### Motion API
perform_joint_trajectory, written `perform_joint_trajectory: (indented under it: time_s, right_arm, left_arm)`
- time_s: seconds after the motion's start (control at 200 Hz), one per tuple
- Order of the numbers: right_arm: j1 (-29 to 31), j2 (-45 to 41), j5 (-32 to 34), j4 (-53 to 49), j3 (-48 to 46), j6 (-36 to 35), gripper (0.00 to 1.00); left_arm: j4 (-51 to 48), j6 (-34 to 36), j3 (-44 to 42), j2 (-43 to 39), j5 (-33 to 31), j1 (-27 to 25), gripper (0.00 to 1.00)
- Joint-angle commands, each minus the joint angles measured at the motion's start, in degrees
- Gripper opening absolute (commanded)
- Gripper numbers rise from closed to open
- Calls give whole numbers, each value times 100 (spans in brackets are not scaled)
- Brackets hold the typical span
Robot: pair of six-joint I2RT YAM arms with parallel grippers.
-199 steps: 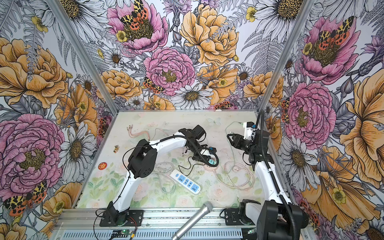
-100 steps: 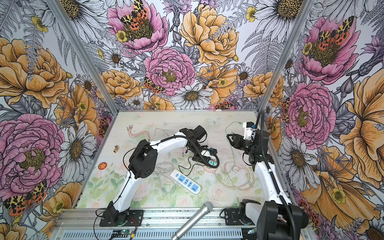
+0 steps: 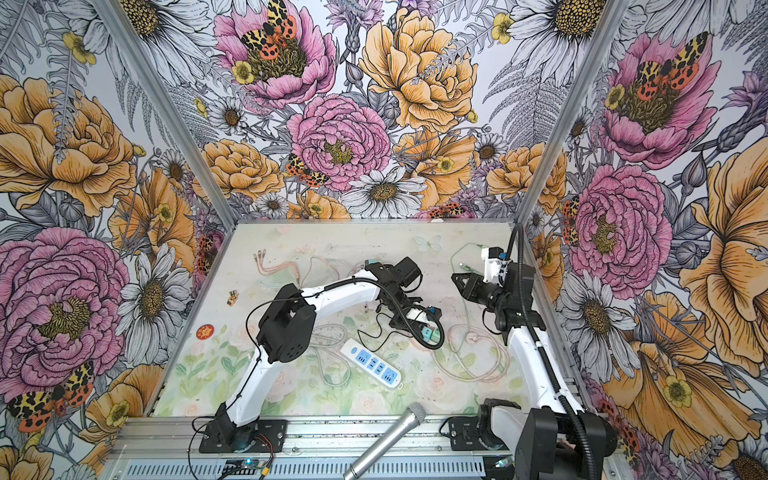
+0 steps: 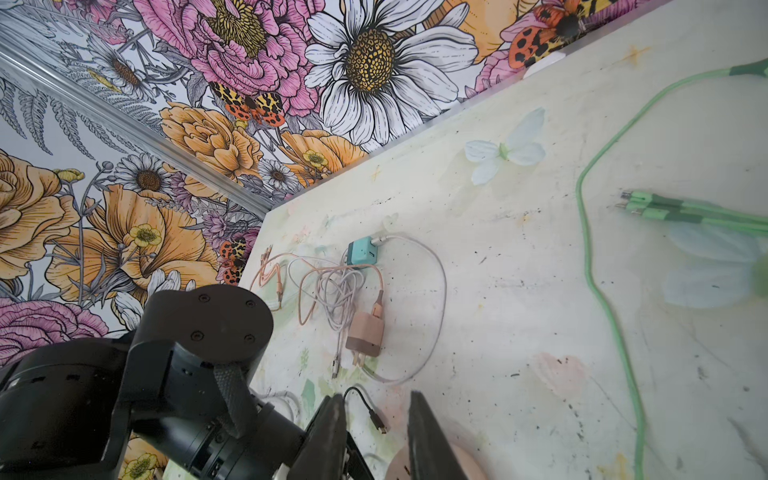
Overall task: Insert the plug
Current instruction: 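Align the teal charger prongs over the pink socket holes with the left gripper, then push the teal charger down into the pink socket with the left gripper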
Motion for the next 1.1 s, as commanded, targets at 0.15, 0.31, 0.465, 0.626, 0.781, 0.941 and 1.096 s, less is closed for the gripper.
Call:
perform_joint_trajectory:
  time_s: [0.15, 0.31, 0.465, 0.626, 0.781, 0.941, 1.096]
  right_arm:
    - [70, -498, 349, -1344, 132, 68, 11]
    - [124, -629, 433, -1645, 135, 27, 9]
    - [161, -615, 419, -1645, 45, -31, 8]
    - [185, -625, 476, -1636, 9, -81, 8]
    - [188, -617, 385, -1630, 44, -107, 8]
    - [192, -581, 366, -1628, 50, -106, 8]
    - [189, -529, 372, -1628, 87, -125, 9]
  left_arm:
    - [-161, -561, -516, 456, -1361, 55, 2]
    - [141, -638, -707, 345, -1618, -96, 2]
    - [456, -722, -1119, 182, -1782, -137, 3]
    - [591, -916, -1388, 134, -1847, -182, 3]
    - [357, -860, -1353, 239, -1957, -244, 1]
    - [-177, -886, -1094, 353, -1189, -39, 2]
    - [-276, -814, -1065, 498, -1486, -94, 2]
